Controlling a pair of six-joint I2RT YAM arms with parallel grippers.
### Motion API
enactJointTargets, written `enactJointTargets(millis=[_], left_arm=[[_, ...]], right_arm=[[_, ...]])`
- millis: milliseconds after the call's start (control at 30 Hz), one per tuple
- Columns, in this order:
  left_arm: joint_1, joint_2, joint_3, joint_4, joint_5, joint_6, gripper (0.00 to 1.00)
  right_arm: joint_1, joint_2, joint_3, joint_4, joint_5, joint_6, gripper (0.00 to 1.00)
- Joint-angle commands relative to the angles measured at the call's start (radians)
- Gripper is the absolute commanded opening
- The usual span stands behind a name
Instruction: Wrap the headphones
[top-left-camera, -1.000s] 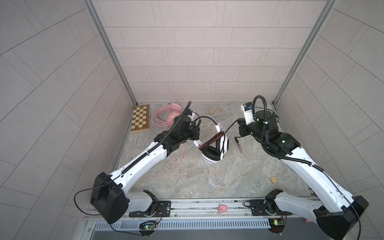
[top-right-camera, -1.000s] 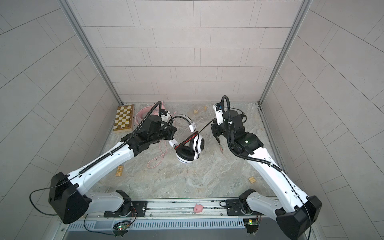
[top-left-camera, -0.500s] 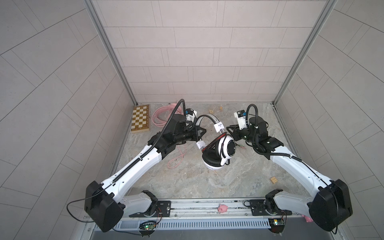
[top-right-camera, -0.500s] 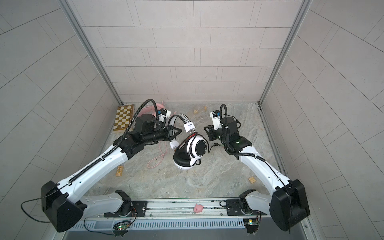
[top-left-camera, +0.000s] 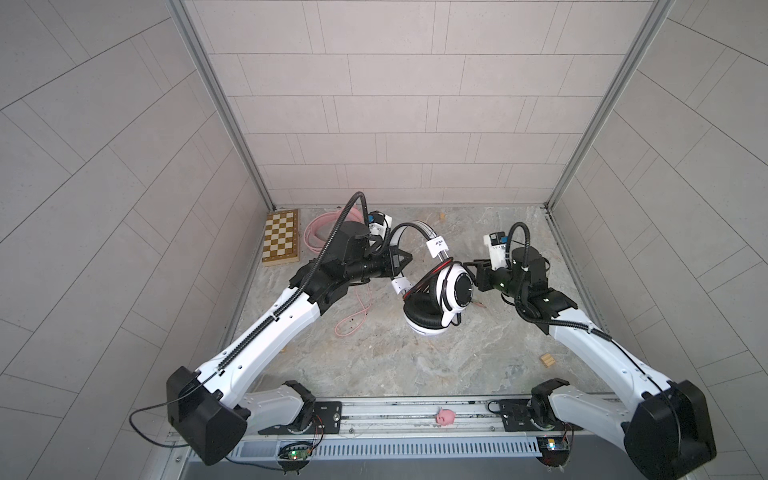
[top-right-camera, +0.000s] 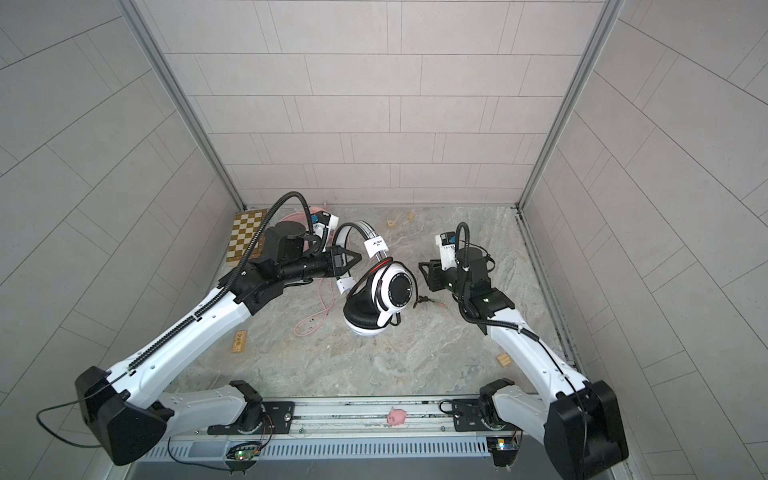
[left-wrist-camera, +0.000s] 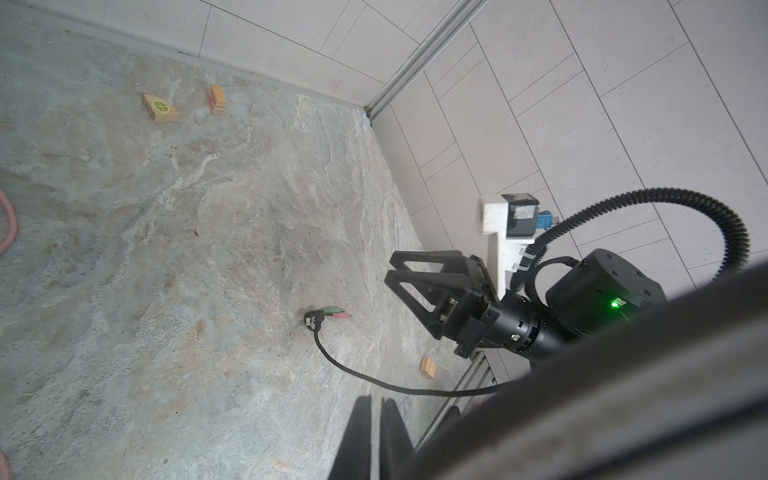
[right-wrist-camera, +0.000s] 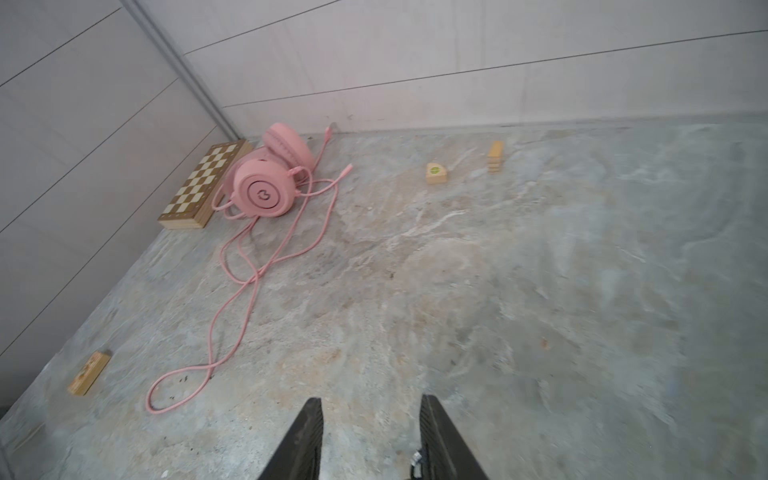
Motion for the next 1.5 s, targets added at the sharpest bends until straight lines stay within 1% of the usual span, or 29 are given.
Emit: enactJointTargets(millis=[0, 100, 167, 233, 333, 400, 533, 600, 700, 767, 833, 900, 1067, 1167, 1200, 1300, 1367, 1433, 1467], left_arm=[[0.011, -0.019, 0.060, 0.034, 0.027, -0.046, 0.00], [0.016, -0.018, 0.065, 0.033, 0.018, -0.059, 0.00], [0.020, -0.019, 0.066, 0.044, 0.018, -0.063, 0.00], [0.023, -0.018, 0.067, 0.053, 0.018, -0.063, 0.00], [0.024, -0.010, 0.078, 0.057, 0.023, -0.094, 0.00], [0.024, -0.004, 0.085, 0.056, 0.027, -0.101, 0.00], [0.024, 0.005, 0.098, 0.052, 0.034, -0.111, 0.00], [0.025, 0.008, 0.105, 0.049, 0.035, -0.111, 0.00], [0.026, 0.005, 0.103, 0.045, 0.032, -0.113, 0.00], [0.026, 0.006, 0.101, 0.046, 0.033, -0.116, 0.00], [0.025, 0.009, 0.101, 0.045, 0.034, -0.120, 0.00], [0.025, 0.013, 0.101, 0.045, 0.042, -0.128, 0.00], [0.025, 0.017, 0.100, 0.048, 0.052, -0.133, 0.00], [0.026, 0.017, 0.105, 0.044, 0.056, -0.135, 0.00], [0.026, 0.017, 0.106, 0.042, 0.060, -0.137, 0.00], [0.026, 0.014, 0.107, 0.035, 0.062, -0.136, 0.00], [0.026, 0.011, 0.108, 0.030, 0.056, -0.133, 0.00], [0.028, 0.009, 0.110, 0.028, 0.055, -0.132, 0.00], [0.028, 0.009, 0.111, 0.025, 0.055, -0.132, 0.00]], right_arm=[[-0.014, -0.089, -0.059, -0.097, 0.055, 0.030, 0.46], [-0.012, -0.175, -0.149, -0.139, 0.029, 0.056, 0.53], [-0.010, -0.239, -0.222, -0.124, -0.002, 0.074, 0.57], [0.001, -0.290, -0.292, -0.109, -0.008, 0.096, 0.60], [0.032, -0.306, -0.368, -0.053, -0.023, 0.124, 0.64], [0.074, -0.290, -0.398, 0.000, -0.009, 0.112, 0.64], [0.196, -0.213, -0.396, 0.079, 0.090, 0.042, 0.66], [0.232, -0.146, -0.369, 0.108, 0.119, 0.013, 0.66], [0.251, -0.033, -0.317, 0.159, 0.158, -0.005, 0.66], [0.252, 0.038, -0.301, 0.229, 0.185, -0.019, 0.66], [0.253, 0.121, -0.276, 0.300, 0.178, -0.043, 0.66], [0.253, 0.181, -0.257, 0.362, 0.173, -0.038, 0.66], [0.263, 0.331, -0.212, 0.567, 0.107, -0.024, 0.65], [0.264, 0.428, -0.185, 0.671, 0.103, -0.023, 0.60], [0.266, 0.457, -0.181, 0.704, 0.114, -0.028, 0.57], [0.264, 0.541, -0.174, 0.795, 0.110, -0.020, 0.36], [0.264, 0.594, -0.167, 0.846, 0.094, -0.011, 0.27], [0.265, 0.635, -0.170, 0.905, 0.072, 0.007, 0.14], [0.264, 0.643, -0.172, 0.918, 0.065, 0.016, 0.09]])
